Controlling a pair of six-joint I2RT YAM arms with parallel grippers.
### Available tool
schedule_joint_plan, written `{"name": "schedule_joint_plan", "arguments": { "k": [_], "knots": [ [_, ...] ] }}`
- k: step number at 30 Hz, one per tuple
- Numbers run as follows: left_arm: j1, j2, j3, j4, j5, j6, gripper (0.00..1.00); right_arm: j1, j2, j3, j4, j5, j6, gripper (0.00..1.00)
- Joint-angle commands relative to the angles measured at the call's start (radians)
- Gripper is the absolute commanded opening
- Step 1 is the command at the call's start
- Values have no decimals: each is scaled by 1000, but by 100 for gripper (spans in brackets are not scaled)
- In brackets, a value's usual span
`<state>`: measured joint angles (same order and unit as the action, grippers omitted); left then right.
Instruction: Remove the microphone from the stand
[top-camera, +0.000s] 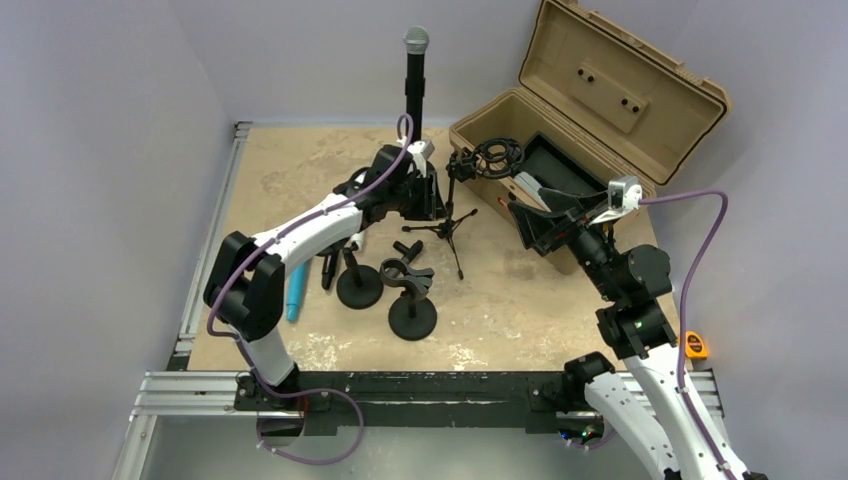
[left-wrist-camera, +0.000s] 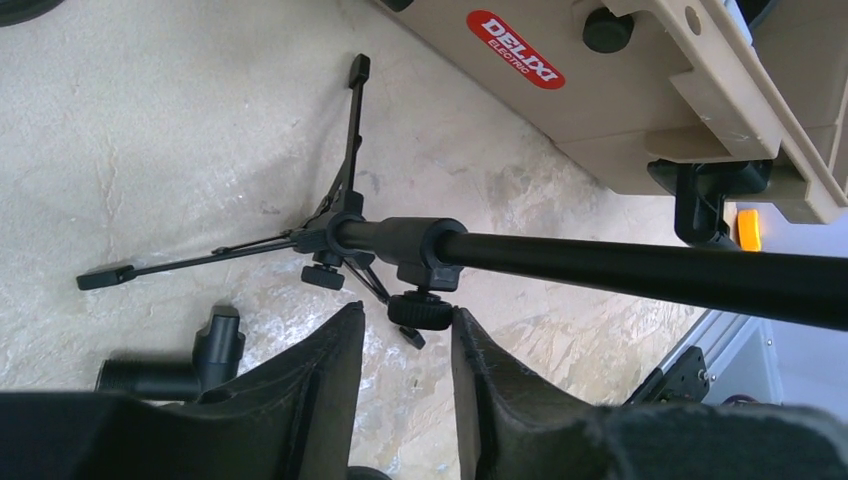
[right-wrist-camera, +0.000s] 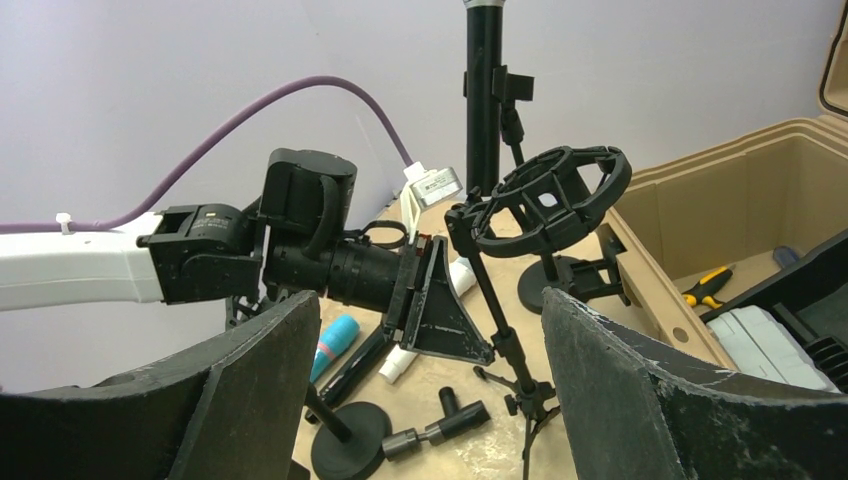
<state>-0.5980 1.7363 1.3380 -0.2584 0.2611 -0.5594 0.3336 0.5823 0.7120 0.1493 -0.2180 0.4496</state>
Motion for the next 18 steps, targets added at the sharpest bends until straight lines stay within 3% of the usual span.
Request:
{"name": "schedule_joint_plan", "arguments": {
  "k": [1,3,8,18],
  "knots": [
    [-5,18,10,48,12,-13,32,1,0,3,27,14,6,80],
    [-4,20,2,66,42,-32,26,2,-1,3,27,13,7,80],
    [24,31,-11,97,157,-111,0,2,0,7,26,12,7,79],
    [109,36,-111,406,379,-444,0,2,8,2,29,15,5,79]
  ]
}}
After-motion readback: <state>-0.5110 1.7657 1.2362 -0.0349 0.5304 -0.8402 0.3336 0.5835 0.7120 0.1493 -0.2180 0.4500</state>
